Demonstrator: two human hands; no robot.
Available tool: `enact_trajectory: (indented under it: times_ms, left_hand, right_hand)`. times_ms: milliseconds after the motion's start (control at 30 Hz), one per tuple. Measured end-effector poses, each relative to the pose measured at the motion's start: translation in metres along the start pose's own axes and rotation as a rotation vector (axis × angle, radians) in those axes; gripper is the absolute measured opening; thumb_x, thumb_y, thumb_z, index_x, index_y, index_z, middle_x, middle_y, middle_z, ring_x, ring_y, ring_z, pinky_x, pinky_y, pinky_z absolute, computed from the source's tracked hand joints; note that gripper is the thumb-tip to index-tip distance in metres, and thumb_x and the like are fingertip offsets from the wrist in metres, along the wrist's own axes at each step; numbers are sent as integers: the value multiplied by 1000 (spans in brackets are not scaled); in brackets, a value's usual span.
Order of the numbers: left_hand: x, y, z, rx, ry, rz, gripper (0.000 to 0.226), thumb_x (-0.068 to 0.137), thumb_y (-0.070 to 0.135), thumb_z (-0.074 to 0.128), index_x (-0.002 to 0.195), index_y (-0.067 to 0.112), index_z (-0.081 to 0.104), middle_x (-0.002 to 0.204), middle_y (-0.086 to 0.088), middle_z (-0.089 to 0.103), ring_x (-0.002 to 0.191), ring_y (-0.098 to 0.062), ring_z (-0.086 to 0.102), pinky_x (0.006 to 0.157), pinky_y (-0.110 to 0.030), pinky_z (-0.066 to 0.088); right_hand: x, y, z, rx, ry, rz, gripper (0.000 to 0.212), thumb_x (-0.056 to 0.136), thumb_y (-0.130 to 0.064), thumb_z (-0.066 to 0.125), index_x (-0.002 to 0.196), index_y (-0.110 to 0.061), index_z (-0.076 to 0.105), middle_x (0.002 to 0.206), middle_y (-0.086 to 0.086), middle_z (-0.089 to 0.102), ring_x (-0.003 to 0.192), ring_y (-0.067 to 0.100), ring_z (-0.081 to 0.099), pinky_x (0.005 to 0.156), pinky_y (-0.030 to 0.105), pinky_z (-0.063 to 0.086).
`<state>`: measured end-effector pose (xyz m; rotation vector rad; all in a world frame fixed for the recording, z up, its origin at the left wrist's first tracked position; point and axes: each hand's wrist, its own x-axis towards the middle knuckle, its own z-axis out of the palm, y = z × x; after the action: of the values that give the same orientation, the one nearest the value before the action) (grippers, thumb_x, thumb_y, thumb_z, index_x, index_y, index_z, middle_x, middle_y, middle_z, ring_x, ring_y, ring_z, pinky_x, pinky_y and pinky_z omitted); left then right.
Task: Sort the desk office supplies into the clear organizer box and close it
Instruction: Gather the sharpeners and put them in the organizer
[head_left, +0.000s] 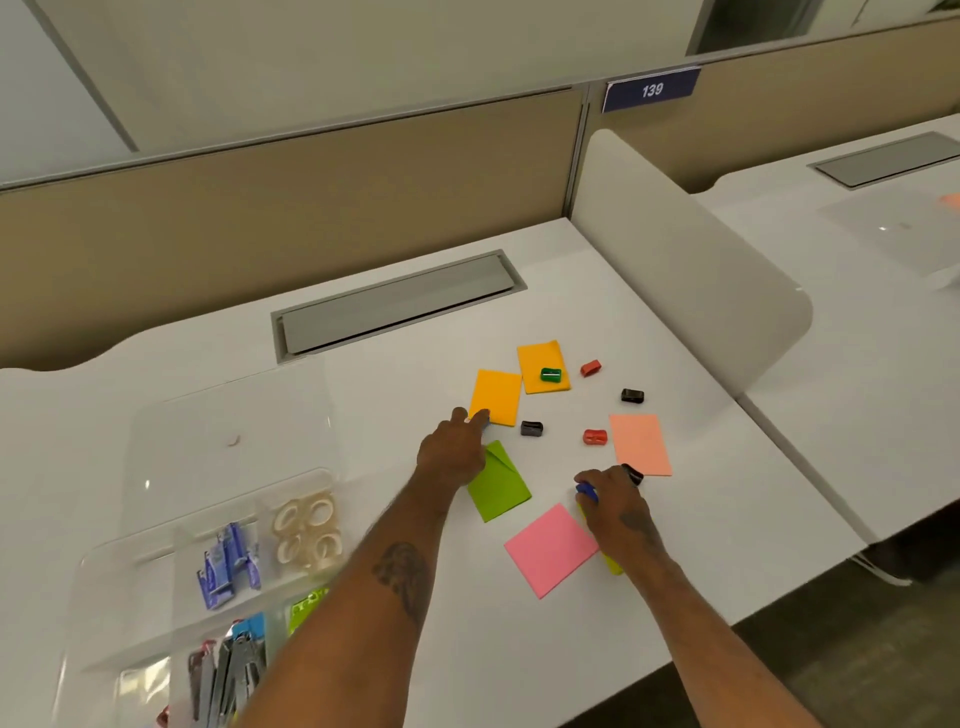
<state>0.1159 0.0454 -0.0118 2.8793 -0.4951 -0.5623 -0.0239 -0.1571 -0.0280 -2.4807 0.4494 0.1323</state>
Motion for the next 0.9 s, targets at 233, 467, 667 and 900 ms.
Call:
enact_trajectory:
  times_ms: [233, 467, 667, 900]
  left_hand:
    - [18, 14, 9, 175, 9, 48, 54, 95, 11, 47, 146, 21, 34, 144, -11, 34, 116, -32, 49, 84, -43, 51]
    - [6, 10, 4, 132, 60, 46, 34, 95, 14, 48, 128, 19, 53, 123, -11, 50, 102, -33, 60, 80, -40, 50]
    - [-43, -29, -14, -25, 125, 65, 30, 94, 21, 50, 124, 20, 51, 116, -10, 53, 97, -33, 59, 80, -40, 48]
    - [-134, -111, -45, -258, 241, -9, 35, 86, 19, 61, 120, 18, 57, 115, -7, 52, 98, -30, 58, 87, -42, 51]
  right_hand:
    - [4, 19, -13, 53, 54, 51, 36, 88, -4, 58, 123, -14, 58, 122, 9, 51, 101, 28, 59, 84, 33, 48]
    - [-2, 13, -16, 112, 151, 38, 34, 85, -10, 66, 118, -14, 60, 116, 3, 59, 88, 22, 62, 77, 30, 48]
    - [-6, -45, 8, 169, 108, -80, 36, 84, -13, 67, 120, -14, 60, 110, 4, 64, 86, 20, 62, 81, 32, 50]
    - [-42, -148, 68, 191, 61, -216, 38, 81, -34, 74, 114, -18, 63, 103, -1, 64, 76, 14, 60, 73, 23, 43]
